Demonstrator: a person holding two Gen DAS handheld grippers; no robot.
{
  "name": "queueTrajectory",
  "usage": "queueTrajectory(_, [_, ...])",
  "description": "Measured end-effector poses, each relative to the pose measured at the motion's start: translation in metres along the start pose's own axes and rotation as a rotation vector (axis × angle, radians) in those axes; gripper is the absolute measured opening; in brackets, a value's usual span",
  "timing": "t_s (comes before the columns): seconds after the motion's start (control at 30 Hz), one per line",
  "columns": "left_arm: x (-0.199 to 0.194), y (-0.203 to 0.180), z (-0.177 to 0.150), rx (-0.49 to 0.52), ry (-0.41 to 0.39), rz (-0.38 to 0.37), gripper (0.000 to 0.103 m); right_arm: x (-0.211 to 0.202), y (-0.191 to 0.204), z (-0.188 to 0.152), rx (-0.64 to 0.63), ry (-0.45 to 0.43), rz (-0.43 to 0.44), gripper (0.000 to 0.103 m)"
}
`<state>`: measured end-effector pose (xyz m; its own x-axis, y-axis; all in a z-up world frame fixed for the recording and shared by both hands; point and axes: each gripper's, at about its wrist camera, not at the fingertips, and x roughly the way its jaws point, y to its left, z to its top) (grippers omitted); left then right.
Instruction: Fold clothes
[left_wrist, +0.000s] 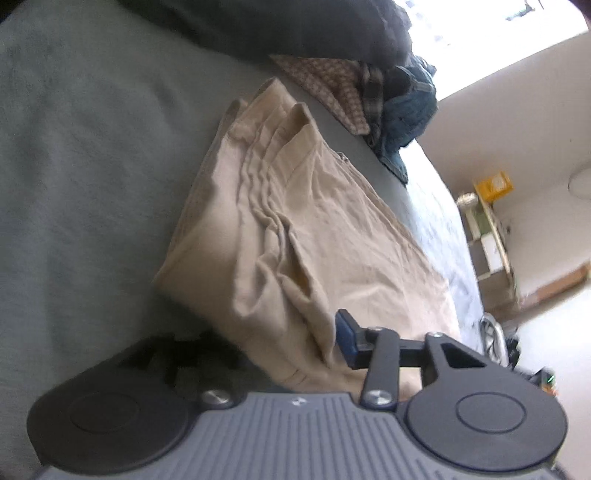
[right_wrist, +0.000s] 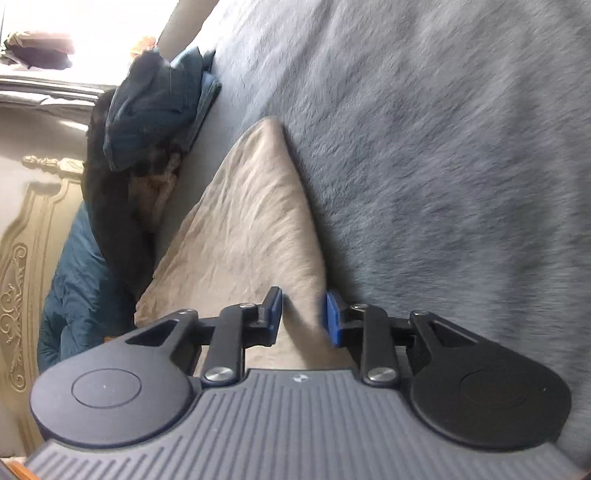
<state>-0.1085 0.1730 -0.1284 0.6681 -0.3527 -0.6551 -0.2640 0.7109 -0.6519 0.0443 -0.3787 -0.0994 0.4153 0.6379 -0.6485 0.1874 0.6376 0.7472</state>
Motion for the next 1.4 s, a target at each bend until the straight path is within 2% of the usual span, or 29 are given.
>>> queueTrajectory(0.03, [-0.009, -0.001, -0.002, 0.028, -0.007, 0.024, 0.063, -0.011, 0.003, 0.000, -0.016, -0.029, -0.001, 0.034])
queueTrajectory(0.1, [-0.029, -0.002, -0.003, 0.085, -0.036, 0.072, 0.066, -0.032, 0.008, -0.002, -0.047, -0.083, -0.004, 0.043])
queueTrajectory(0.23, [-0.059, -0.008, 0.004, 0.175, -0.118, 0.145, 0.066, -0.053, 0.032, -0.016, -0.143, -0.142, 0.036, 0.043])
queueTrajectory(0.33, [-0.066, -0.017, 0.014, 0.231, -0.186, 0.168, 0.065, -0.035, 0.057, -0.028, -0.265, -0.107, 0.027, 0.043])
queueTrajectory(0.47, [-0.047, -0.042, 0.026, 0.330, -0.200, 0.173, 0.062, -0.006, 0.093, -0.047, -0.455, -0.053, -0.026, 0.043])
queueTrajectory(0.6, [-0.016, -0.073, 0.033, 0.503, -0.195, 0.302, 0.061, 0.010, 0.112, -0.067, -0.593, -0.018, -0.065, 0.043])
queueTrajectory(0.67, [-0.006, -0.077, 0.038, 0.531, -0.189, 0.310, 0.061, 0.012, 0.115, -0.073, -0.628, -0.001, -0.071, 0.043])
queueTrajectory(0.87, [-0.002, -0.073, 0.051, 0.501, -0.201, 0.283, 0.059, 0.020, 0.115, -0.082, -0.624, 0.028, -0.100, 0.043])
queueTrajectory(1.03, [0.002, -0.075, 0.062, 0.513, -0.226, 0.267, 0.053, 0.030, 0.115, -0.084, -0.611, 0.051, -0.092, 0.043])
queueTrajectory(1.4, [0.033, -0.062, 0.080, 0.460, -0.168, 0.276, 0.051, 0.047, 0.113, -0.086, -0.603, 0.102, -0.094, 0.043])
